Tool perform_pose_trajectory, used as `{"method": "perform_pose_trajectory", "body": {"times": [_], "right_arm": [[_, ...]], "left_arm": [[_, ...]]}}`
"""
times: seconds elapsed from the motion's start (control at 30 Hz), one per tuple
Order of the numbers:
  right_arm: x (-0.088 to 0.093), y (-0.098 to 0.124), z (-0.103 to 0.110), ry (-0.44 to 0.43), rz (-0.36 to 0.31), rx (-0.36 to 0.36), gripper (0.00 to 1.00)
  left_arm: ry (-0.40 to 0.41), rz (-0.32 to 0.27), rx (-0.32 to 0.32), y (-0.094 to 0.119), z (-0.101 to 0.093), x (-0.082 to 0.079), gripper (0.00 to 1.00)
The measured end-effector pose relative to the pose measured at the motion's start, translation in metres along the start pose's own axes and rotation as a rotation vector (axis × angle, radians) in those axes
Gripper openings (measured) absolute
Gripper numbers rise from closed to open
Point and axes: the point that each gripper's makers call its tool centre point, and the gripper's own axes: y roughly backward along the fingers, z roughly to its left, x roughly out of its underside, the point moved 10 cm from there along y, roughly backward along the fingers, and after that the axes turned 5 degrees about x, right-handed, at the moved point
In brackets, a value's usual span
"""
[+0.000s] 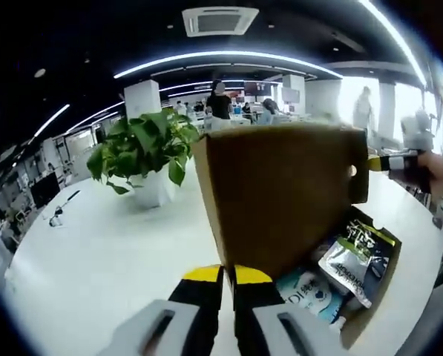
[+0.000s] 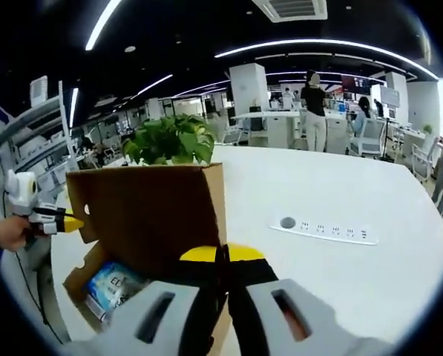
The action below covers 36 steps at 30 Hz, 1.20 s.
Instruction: Operate the shoe box by opening the lid, removing the specified soft item, and placing it in the target area until the item is outside and the box remains undamaged.
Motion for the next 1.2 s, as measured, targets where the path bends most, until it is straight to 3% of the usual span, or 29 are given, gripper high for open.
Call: {"method": "perform_pose_trajectory", "body": {"times": [0.53,0.67,1.07,1.2], "right_arm": [[0.023,-0.026,-0.001,-0.056,0.095,0.037,0.00],[0.034,-0.031,0.001,-0.073,0.152,0.053,0.00],[0.038,-0.040,0.001,-0.113,0.176,0.058,0.01],[0.042,-0.042,0.002,-0.110,0.199,0.060,0.01]], "left_arm": [[0.032,0.033,-0.002,-0.019,0.007,0.008,0.03],[0.033,0.035,-0.007,-0.024,0.009,0.007,0.04],[0.063,0.054,-0.005,-0.042,0.016,0.007,0.06],[0.062,0.085,0.001,-0.048,0.017,0.011,0.06]]}}
